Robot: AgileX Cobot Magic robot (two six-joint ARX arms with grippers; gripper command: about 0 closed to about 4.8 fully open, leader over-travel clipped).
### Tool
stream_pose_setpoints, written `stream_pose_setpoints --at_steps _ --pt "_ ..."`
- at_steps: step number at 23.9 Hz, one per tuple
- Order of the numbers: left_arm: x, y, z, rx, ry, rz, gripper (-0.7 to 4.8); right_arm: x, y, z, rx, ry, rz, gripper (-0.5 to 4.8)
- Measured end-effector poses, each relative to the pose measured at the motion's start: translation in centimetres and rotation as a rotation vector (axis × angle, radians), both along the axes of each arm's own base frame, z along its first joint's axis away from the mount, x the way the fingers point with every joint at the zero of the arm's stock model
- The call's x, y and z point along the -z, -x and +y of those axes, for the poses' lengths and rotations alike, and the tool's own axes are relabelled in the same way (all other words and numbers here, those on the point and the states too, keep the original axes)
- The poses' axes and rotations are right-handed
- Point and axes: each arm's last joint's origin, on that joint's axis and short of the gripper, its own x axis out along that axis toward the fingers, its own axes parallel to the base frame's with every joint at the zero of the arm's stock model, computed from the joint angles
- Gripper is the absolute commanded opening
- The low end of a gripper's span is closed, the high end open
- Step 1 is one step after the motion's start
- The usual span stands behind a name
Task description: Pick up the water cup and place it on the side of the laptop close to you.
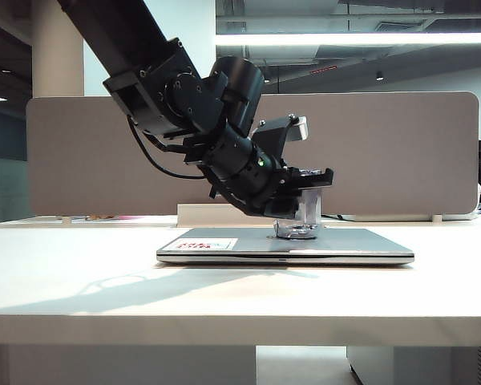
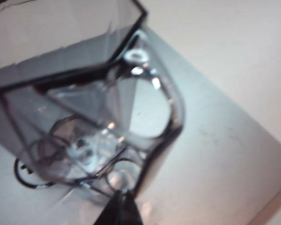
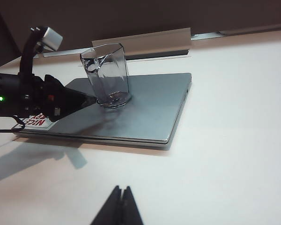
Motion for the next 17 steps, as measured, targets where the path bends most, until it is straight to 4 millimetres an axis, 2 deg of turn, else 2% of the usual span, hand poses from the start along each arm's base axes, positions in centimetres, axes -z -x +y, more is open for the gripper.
stream_pose_setpoints --at_steps 17 --pt "-0.73 0.41 -0.94 0.087 0.076 -0.041 -0.04 0.07 0.01 0.0 0.0 0.0 0.007 -0.05"
